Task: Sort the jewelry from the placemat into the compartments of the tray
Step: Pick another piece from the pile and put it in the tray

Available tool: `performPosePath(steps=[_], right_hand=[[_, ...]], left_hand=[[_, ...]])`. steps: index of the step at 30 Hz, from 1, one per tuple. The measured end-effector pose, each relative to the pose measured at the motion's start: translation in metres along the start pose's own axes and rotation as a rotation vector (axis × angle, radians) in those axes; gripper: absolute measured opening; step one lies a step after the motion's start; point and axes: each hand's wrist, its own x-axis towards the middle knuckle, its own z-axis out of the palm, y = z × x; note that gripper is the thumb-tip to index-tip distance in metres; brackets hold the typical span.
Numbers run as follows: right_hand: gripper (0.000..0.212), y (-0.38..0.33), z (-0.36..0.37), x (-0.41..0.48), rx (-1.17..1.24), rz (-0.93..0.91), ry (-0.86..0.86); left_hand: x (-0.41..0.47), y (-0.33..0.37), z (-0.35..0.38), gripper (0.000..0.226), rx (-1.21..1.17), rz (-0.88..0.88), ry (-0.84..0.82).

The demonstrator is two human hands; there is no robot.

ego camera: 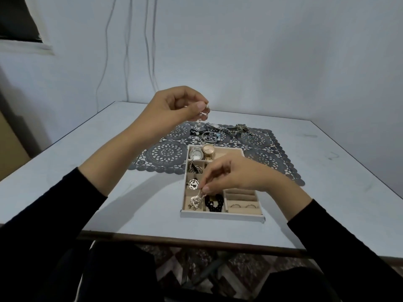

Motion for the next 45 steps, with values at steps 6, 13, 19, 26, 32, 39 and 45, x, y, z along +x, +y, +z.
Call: performPosePath(steps=[6, 13, 19, 26, 32, 39, 45], right_hand=[[0.012, -0.005, 0.014, 0.01, -0.157, 0.031, -0.052], [0.012, -0.013, 0.021, 0.019, -0.331, 0.011, -0.071], [0.01, -0.015, 0.021, 0.021, -0.402, 0.014, -0.049], [0.014, -0.012, 0.013, 0.013, -0.335, 0.015, 0.016], [0.016, 0.007, -0.016, -0.012, -0.124, 0.036, 0.415], [0.022, 0.07, -0.031, -0.029, -0.339, 0.235, 0.865], [0.042, 0.102, -0.033, -0.029, -0.643, 0.458, 0.654]], left_hand=[[-0.001, -0.004, -0.001, 0.008, 0.008, -0.01, -0.001], [0.0, -0.005, -0.004, 0.007, 0.004, -0.008, 0.004], [0.002, -0.006, -0.005, 0.007, 0.008, 0.001, 0.009], [0.002, -0.005, -0.008, 0.007, 0.017, 0.001, 0.016], [0.002, 0.0, -0.007, 0.007, 0.024, 0.006, 0.01], [0.0, 0.001, 0.001, 0.007, 0.026, 0.002, -0.024], [-0.004, -0.002, 0.004, 0.008, 0.029, -0.008, -0.048]])
